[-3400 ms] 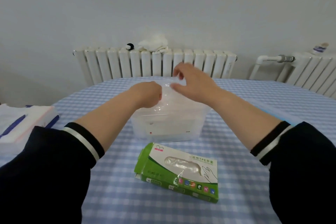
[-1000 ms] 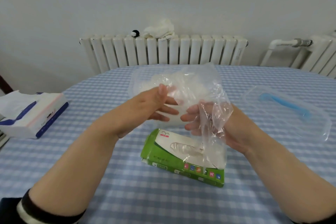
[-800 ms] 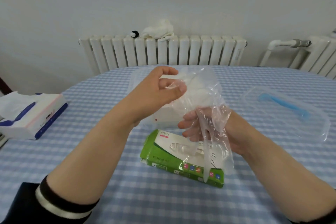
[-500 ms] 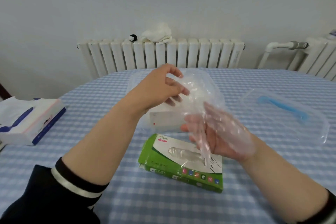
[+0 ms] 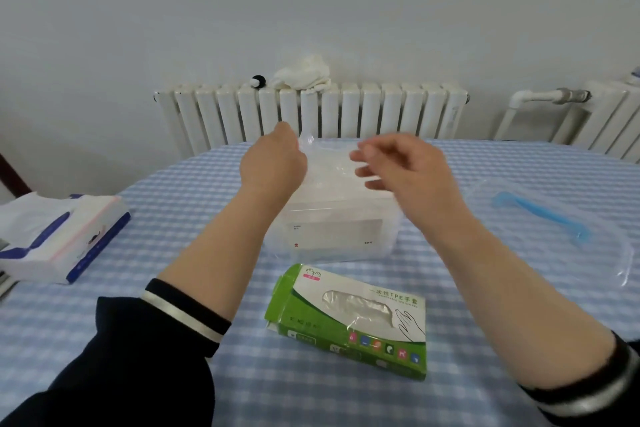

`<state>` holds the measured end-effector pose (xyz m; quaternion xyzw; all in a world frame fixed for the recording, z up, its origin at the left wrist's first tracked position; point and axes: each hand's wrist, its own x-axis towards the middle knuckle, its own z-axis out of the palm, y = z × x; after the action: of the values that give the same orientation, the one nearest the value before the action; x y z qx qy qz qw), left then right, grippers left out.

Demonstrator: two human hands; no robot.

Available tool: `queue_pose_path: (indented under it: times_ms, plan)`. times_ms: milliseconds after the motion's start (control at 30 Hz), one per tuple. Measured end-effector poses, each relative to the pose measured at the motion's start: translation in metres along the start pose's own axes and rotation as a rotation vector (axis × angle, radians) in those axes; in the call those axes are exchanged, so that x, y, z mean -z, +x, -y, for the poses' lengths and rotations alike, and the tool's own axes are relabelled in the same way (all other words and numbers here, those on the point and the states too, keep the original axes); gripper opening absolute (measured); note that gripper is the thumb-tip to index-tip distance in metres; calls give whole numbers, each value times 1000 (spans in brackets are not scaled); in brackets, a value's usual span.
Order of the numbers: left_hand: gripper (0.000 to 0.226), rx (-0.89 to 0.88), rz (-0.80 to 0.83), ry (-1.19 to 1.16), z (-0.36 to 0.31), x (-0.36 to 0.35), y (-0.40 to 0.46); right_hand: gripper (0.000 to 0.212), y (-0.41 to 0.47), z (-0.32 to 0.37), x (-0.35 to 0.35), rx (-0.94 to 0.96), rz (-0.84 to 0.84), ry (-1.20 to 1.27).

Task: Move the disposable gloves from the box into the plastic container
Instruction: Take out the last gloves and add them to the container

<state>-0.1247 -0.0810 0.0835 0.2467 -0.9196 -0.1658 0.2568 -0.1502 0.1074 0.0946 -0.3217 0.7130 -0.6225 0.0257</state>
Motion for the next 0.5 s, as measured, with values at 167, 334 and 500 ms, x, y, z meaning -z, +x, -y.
queue_pose_path:
  times_ms: [167, 334, 500]
  plan:
    - [11, -48, 2, 200, 0, -3, -7, 66, 51, -4, -32, -224, 595, -902]
    - [15, -104, 164, 488, 16, -1, -5, 45, 67, -7, -44, -251, 869, -1259]
    - [26, -193, 310, 622, 29, 4, 6, 45, 75, -18, -37, -276, 831, -1159]
